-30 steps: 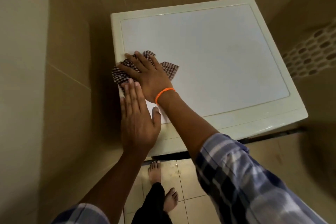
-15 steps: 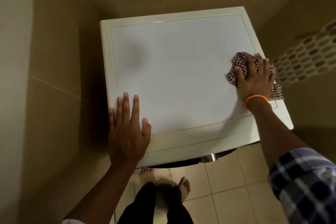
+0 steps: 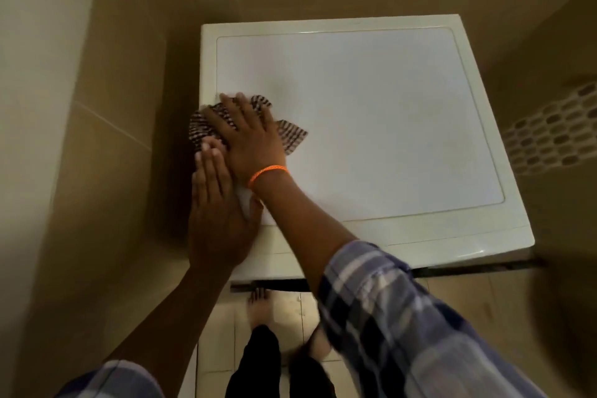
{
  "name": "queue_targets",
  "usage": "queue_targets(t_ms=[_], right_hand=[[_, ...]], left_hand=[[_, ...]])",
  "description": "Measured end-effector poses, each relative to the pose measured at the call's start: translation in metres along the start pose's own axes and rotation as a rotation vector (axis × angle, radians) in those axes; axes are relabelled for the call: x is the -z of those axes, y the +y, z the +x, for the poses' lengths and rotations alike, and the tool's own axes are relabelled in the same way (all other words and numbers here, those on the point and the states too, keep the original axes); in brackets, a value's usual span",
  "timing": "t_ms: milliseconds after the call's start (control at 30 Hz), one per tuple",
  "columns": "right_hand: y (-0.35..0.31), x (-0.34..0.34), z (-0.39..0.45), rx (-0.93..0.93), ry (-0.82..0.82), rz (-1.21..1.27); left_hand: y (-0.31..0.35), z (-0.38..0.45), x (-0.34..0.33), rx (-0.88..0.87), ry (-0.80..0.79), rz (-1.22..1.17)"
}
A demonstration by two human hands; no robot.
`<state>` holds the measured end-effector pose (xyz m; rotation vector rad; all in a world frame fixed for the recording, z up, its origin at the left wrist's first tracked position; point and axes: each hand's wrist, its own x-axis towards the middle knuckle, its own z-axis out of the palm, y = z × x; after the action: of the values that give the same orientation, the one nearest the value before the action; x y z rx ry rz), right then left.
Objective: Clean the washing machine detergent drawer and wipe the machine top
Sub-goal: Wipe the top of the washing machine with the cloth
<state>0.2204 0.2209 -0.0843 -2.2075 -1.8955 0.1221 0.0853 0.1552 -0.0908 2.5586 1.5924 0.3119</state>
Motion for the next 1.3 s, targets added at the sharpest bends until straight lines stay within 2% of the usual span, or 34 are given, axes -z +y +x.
queue_targets(t_ms=[167,333,433,533,600,667,833,933,1033,1100,1300], right_hand=[[0.138,0.021,-0.039,-0.227,0.152,-0.021],[0.287,0.074,-0.114,-0.593,0.124,-0.097],[0.305,0.085,-0.133,-0.761,0.092,-0.117],[0.277,0.075,-0.108,-0.895,0.125,-0.088],[0.245,0.060,-0.083,-0.819,0.133,-0.111],[0.197,0.040,-0.054,-0.634,0.141,-0.137],[0.041,0.006,0.020,-0.141,0.069,-0.066],[0.011,0.002,0.033,-0.020,-0.009,-0.048],[0.046,0.007,0.028,-0.004,0.041,-0.021],[0.094,0.013,0.020,-0.071,0.070,-0.012],[0.285,0.066,-0.047,-0.541,0.100,-0.097]], left_hand=[[-0.001,0.000,0.002,-0.054,-0.090,0.010],[-0.003,-0.001,-0.001,-0.060,-0.084,0.020],[-0.002,0.000,0.002,-0.062,-0.066,0.005],[-0.003,0.001,0.005,-0.036,-0.038,-0.082],[-0.005,0.014,0.007,-0.022,0.074,-0.133],[-0.009,0.036,0.009,-0.040,0.155,-0.121],[-0.008,0.057,0.005,-0.054,0.112,-0.094],[-0.011,0.061,0.000,-0.075,0.064,-0.080],[-0.012,0.065,-0.001,-0.101,-0.006,-0.044],[-0.011,0.064,-0.002,-0.093,-0.040,-0.039],[-0.012,0.063,-0.004,-0.089,-0.057,0.003]])
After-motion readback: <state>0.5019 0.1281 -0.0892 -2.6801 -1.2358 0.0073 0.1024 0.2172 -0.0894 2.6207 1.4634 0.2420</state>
